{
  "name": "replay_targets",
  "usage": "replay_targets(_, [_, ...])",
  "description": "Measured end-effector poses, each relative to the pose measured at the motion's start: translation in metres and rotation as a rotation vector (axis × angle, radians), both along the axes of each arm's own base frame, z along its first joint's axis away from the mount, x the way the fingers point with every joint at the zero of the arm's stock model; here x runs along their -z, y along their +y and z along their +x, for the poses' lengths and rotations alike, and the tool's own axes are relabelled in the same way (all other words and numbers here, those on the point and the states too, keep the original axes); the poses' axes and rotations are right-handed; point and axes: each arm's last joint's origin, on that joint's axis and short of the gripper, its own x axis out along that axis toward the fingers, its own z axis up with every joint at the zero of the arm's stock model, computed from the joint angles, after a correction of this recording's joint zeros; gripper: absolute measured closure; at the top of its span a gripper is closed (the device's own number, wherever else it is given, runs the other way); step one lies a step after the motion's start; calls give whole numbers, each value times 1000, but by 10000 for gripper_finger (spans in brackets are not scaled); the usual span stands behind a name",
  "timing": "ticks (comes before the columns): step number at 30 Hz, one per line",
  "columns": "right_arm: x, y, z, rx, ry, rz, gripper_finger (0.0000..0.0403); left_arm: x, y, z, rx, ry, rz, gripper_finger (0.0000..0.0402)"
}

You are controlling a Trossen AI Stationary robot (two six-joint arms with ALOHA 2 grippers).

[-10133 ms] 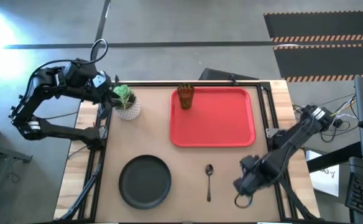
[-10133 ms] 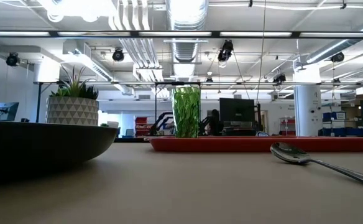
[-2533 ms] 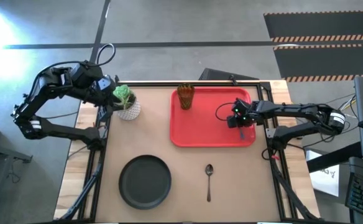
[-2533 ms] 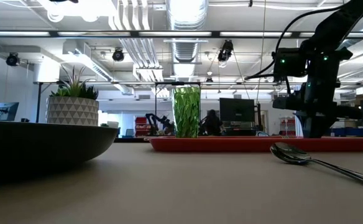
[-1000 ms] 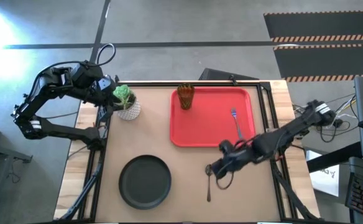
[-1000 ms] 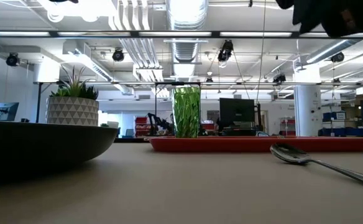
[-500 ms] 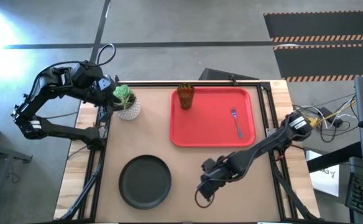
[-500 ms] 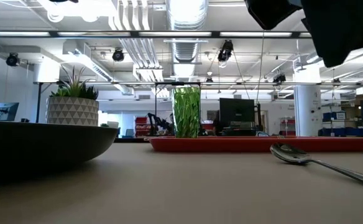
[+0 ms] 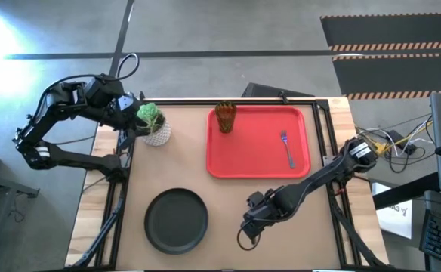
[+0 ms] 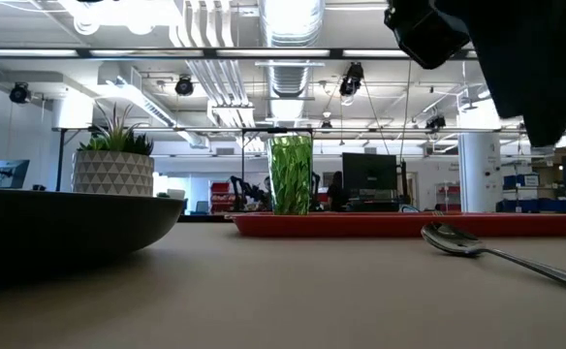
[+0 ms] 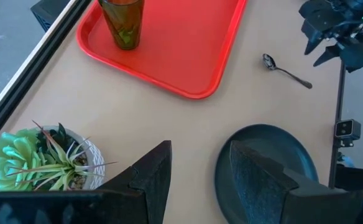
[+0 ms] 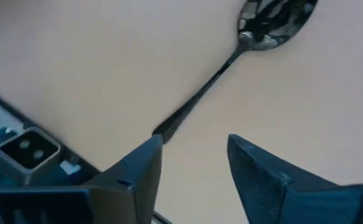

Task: Pick and place plate/cup/fork/spoon on tray
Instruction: Put the black spoon to the left of the blue fork on the blue tray

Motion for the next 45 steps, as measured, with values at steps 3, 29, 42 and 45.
replay_targets(3, [10, 1, 2, 22, 30, -10, 213, 0, 0, 0, 0, -1, 0, 255])
replay_targets(29, [56, 5, 21, 208, 36, -105, 211, 0, 0, 0, 1, 0, -1, 255])
replay_targets(42, [59, 4, 19, 357, 80, -87, 211, 0, 0, 0, 18, 1, 14, 255])
replay_targets(45, [61, 3, 17, 383, 90, -87, 211, 0, 0, 0, 18, 1, 15, 255])
